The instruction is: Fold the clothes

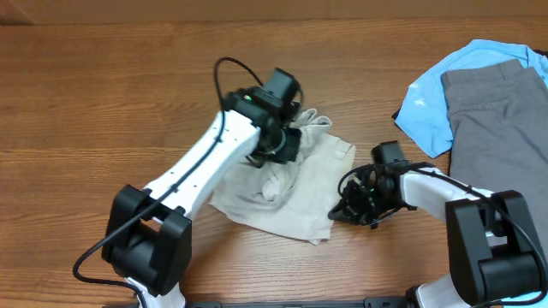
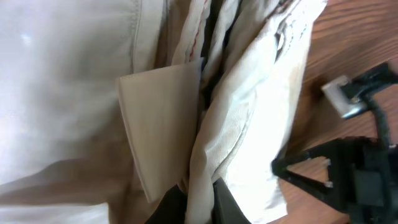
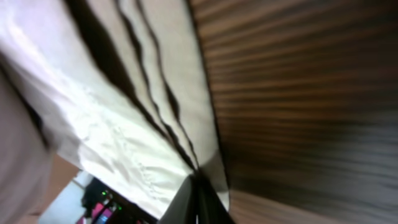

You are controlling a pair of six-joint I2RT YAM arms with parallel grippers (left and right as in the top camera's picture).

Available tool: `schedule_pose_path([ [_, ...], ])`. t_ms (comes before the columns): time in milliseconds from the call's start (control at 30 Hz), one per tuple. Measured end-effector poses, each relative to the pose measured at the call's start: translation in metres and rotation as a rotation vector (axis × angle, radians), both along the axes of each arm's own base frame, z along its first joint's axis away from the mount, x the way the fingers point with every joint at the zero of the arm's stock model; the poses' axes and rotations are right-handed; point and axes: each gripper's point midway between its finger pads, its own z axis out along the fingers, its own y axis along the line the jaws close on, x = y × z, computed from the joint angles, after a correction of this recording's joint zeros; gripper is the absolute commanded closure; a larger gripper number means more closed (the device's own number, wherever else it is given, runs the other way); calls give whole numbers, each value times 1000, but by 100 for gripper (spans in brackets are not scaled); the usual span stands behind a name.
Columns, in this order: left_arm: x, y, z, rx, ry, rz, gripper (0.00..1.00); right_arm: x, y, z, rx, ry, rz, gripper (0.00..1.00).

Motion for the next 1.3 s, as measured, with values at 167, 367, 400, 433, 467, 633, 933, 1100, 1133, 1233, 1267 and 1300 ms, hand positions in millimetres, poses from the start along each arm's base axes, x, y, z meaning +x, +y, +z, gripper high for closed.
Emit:
schedule_pose_path([
  [167,-8,-9,5,-95,55,-34,95,-4,24,0,4,-8,31,96],
  [367,-21,-24,7,-127,87,-53,89,-6,29,-1,-1,2,28,96],
  [400,-22,-26,7,-127,89,-54,87,-6,29,-1,-1,2,28,96],
  [433,-23,-27,7,-126,90,-54,85,-6,29,-1,-1,3,27,96],
  [467,-24,-28,6,-126,92,-56,84,-6,29,-1,-1,3,27,96],
  [633,-37,-32,-2,-112,121,-66,82,-6,28,-1,-3,3,26,96],
  [933,-56,-30,-20,-80,171,-82,95,-9,11,3,-79,80,7,96],
  [1100,-59,-30,-22,-85,183,-83,72,-2,-28,12,-241,130,-30,96],
  [1133,-59,-32,-22,-96,185,-83,65,2,-33,17,-257,115,-30,96],
  [1233,-60,-43,-16,-164,189,-110,41,14,-37,38,-273,39,15,96],
  [1267,-61,-47,-14,-186,198,-113,39,16,-37,44,-269,23,30,96],
  [1300,-63,-49,-13,-201,208,-122,39,16,-37,52,-267,11,59,96],
])
